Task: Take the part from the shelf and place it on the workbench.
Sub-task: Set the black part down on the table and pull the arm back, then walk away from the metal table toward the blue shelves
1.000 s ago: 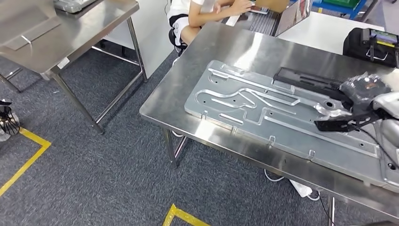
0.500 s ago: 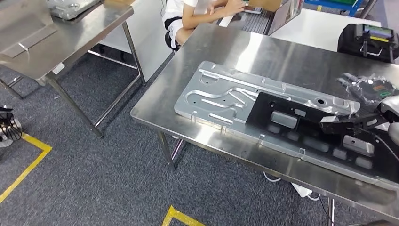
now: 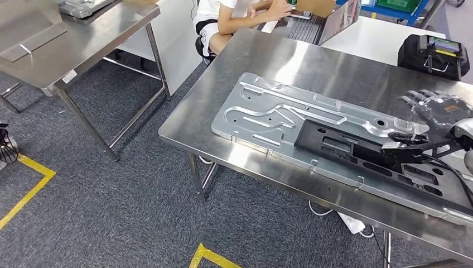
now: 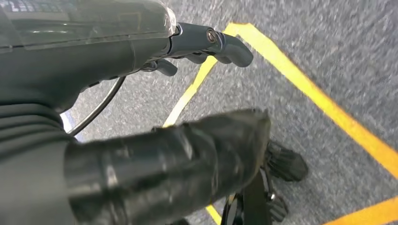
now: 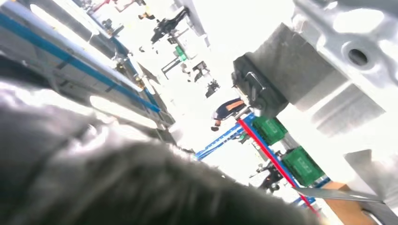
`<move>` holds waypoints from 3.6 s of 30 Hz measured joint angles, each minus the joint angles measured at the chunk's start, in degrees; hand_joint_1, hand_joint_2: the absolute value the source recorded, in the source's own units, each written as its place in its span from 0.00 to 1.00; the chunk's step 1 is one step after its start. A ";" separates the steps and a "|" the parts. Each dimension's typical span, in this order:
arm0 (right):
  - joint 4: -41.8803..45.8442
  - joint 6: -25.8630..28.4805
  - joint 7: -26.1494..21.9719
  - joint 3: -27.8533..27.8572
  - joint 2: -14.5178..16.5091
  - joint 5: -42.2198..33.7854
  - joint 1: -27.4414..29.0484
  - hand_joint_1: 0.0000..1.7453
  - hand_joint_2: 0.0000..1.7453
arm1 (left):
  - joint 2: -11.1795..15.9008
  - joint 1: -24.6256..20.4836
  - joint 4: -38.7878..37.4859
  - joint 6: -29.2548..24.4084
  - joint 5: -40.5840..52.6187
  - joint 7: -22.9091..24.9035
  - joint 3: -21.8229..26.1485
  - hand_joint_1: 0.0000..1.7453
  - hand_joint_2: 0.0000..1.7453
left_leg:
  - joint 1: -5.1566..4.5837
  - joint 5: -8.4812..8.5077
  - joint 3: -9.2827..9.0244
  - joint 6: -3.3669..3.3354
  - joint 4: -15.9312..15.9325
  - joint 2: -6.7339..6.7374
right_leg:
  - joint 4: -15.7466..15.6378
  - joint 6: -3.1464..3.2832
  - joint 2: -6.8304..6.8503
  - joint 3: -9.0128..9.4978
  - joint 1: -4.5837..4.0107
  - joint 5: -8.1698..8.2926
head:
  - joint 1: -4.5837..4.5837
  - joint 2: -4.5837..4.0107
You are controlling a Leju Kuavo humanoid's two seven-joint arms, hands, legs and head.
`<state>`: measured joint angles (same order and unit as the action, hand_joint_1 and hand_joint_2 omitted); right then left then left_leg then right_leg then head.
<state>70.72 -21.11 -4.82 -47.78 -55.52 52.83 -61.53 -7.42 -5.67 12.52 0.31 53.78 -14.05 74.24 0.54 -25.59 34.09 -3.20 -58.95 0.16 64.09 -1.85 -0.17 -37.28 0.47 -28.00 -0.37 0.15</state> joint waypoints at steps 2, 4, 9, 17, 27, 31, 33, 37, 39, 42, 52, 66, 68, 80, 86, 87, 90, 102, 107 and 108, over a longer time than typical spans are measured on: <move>0.02 -0.02 0.00 0.09 -0.17 0.00 0.30 0.00 0.00 | 0.01 0.02 0.00 -0.01 -0.02 -0.01 0.01 0.00 0.00 | -0.01 0.11 0.15 -0.15 0.04 0.03 | 7.04 -0.54 0.02 -3.05 0.24 -3.67 | 0.00 -0.01; 0.03 -0.04 -0.01 0.09 -0.19 0.00 0.81 0.00 0.00 | 0.01 0.03 0.00 -0.01 -0.02 -0.01 0.01 0.00 0.00 | -0.02 0.11 0.20 -0.13 0.01 0.03 | 10.55 -0.88 0.05 -4.45 0.53 -4.38 | 0.01 -0.02; 0.22 -0.03 0.01 0.30 -0.37 0.00 0.81 0.00 0.00 | -0.06 -0.04 0.00 0.02 -0.02 -0.01 0.03 0.00 0.00 | -0.15 -0.01 0.07 0.59 -0.13 0.01 | -4.27 -0.28 0.29 3.21 0.50 2.22 | -0.01 0.00; 0.45 -0.06 0.01 0.51 -0.48 -0.05 0.82 0.00 0.00 | -0.01 -0.14 0.00 0.08 0.02 -0.03 0.03 0.00 0.00 | -0.05 -6.30 5.43 2.50 -11.61 -0.07 | -6.21 2.37 0.43 3.96 0.39 2.75 | -0.12 -0.01; 0.49 -0.44 0.44 0.62 -0.39 0.43 0.62 0.00 0.00 | 0.01 -0.13 0.00 0.16 0.28 0.02 0.03 0.00 0.00 | -0.26 -0.16 0.49 1.29 -0.57 -0.19 | -4.82 0.89 0.17 3.50 0.04 1.88 | -0.07 -0.01; 0.35 -0.81 0.44 0.89 -0.02 2.49 -1.32 0.00 0.00 | -0.07 -0.18 0.00 0.28 0.15 0.27 0.06 0.00 0.00 | 0.05 0.52 0.33 0.35 0.36 -0.06 | 1.65 -0.14 0.21 0.62 0.46 -2.23 | -0.04 -0.01; 0.17 -1.17 0.08 0.89 0.42 3.13 -2.19 0.00 0.00 | -0.05 -0.17 0.00 0.33 0.01 0.37 0.10 0.00 0.00 | 0.06 0.53 0.38 0.27 0.36 -0.06 | 8.59 -0.56 0.21 -2.66 0.64 -5.03 | -0.04 -0.01; -0.08 -1.50 -0.48 0.87 1.54 3.63 -3.85 0.00 0.00 | -0.07 -0.19 0.00 0.61 -0.30 0.41 0.31 0.00 0.00 | 0.07 0.39 0.23 0.47 0.25 -0.11 | 3.06 -0.83 0.29 -0.39 1.26 -0.15 | -0.04 0.00; -0.20 -1.72 -0.59 0.85 2.05 4.02 -5.07 0.00 0.00 | -0.08 -0.23 0.00 0.69 -0.36 0.41 0.39 0.00 0.00 | -0.09 0.31 0.35 0.95 0.09 -0.14 | -3.37 -0.54 0.32 2.51 1.04 2.10 | -0.05 0.00; -0.37 -1.95 -0.77 0.79 2.71 4.15 -5.93 0.00 0.50 | -0.08 -0.29 0.00 0.73 -0.39 0.38 0.44 0.00 0.00 | -0.12 0.42 0.54 1.88 0.12 -0.18 | -5.02 0.42 0.18 3.06 0.60 2.26 | -0.09 0.01; -0.80 -1.56 -0.63 0.13 3.90 2.91 -7.51 0.00 0.00 | -0.07 -0.07 0.00 0.98 -0.36 0.17 0.51 0.00 0.00 | 0.07 -2.76 5.70 2.43 -10.53 -0.84 | -5.11 2.25 -1.46 3.22 0.21 2.52 | -0.13 0.00; -2.23 -1.98 -0.63 -0.67 4.28 3.07 -8.45 0.00 0.00 | -0.05 -0.15 0.00 1.36 -0.13 0.15 0.51 0.00 0.00 | 0.05 0.61 0.08 0.30 0.81 2.45 | 8.58 -1.06 -0.04 -4.19 1.12 -2.29 | -0.04 0.00; -2.36 -1.93 -0.95 -0.81 4.20 3.10 -8.84 0.00 0.00 | -0.05 -0.17 0.00 1.50 0.02 0.17 0.51 0.00 0.00 | 0.04 0.30 -0.01 0.64 0.57 3.08 | 1.01 -1.01 0.69 -0.34 1.20 1.21 | -0.04 -0.01; -2.42 -2.16 -2.46 -2.45 3.72 3.13 -10.74 0.00 0.00 | -0.04 -0.08 0.00 1.92 0.31 0.08 0.55 0.00 0.00 | 0.11 -7.32 7.61 3.18 -15.91 0.34 | -6.01 2.38 0.22 3.09 0.45 3.35 | -0.13 0.00; -2.40 -2.10 -2.31 -4.59 3.74 5.85 -11.86 0.00 0.00 | 0.04 -0.16 0.00 1.91 0.37 0.16 0.73 0.00 0.00 | -0.35 -0.01 0.98 1.79 -0.88 2.01 | -4.81 1.55 0.76 3.11 -0.10 2.35 | -0.09 0.00; -2.40 -2.06 -2.26 -4.87 3.67 5.92 -12.00 0.00 0.00 | 0.05 -0.22 0.00 1.90 0.38 0.20 0.77 0.00 0.00 | -0.47 -0.03 0.97 1.56 -0.63 1.77 | -4.80 1.24 1.04 3.10 -0.19 2.30 | -0.08 0.00; -2.39 -1.92 -2.12 -5.51 3.56 5.98 -12.23 0.00 0.00 | 0.03 -0.27 0.00 1.88 0.42 0.32 0.82 0.00 0.00 | -0.22 0.58 0.80 0.65 -0.01 0.68 | -3.88 0.44 1.42 2.91 0.04 1.26 | -0.05 0.00; -2.40 -1.27 -1.05 -6.93 2.21 5.34 -11.71 0.00 0.00 | -0.01 -0.14 0.00 1.89 0.87 0.23 0.86 0.00 0.00 | 0.03 1.03 1.15 1.29 0.01 -5.10 | -4.96 -0.05 -3.04 3.13 0.89 2.20 | -0.04 -0.01; -1.83 -1.20 -0.59 -6.89 1.99 4.96 -11.56 0.00 0.00 | -0.02 0.09 0.00 1.75 1.01 0.20 0.86 0.00 0.00 | 0.03 -2.37 4.01 2.59 -5.69 -2.07 | -5.98 1.66 -0.03 3.81 0.99 2.58 | -0.15 -0.01; -1.77 -1.20 -0.53 -6.87 1.93 4.94 -11.53 0.00 0.00 | -0.02 0.06 0.00 1.73 1.02 0.19 0.86 0.00 0.00 | 0.05 -4.21 5.82 2.71 -9.46 -1.23 | -5.94 1.91 0.57 3.84 0.88 2.49 | -0.18 -0.01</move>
<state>68.95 -22.32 -5.35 -54.65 -53.59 57.77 -73.06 -7.44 -5.60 12.52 2.04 54.80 -13.86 75.10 0.59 -29.80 39.91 -0.49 -68.41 -1.07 58.15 0.06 0.40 -33.44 1.35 -25.51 -0.55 0.14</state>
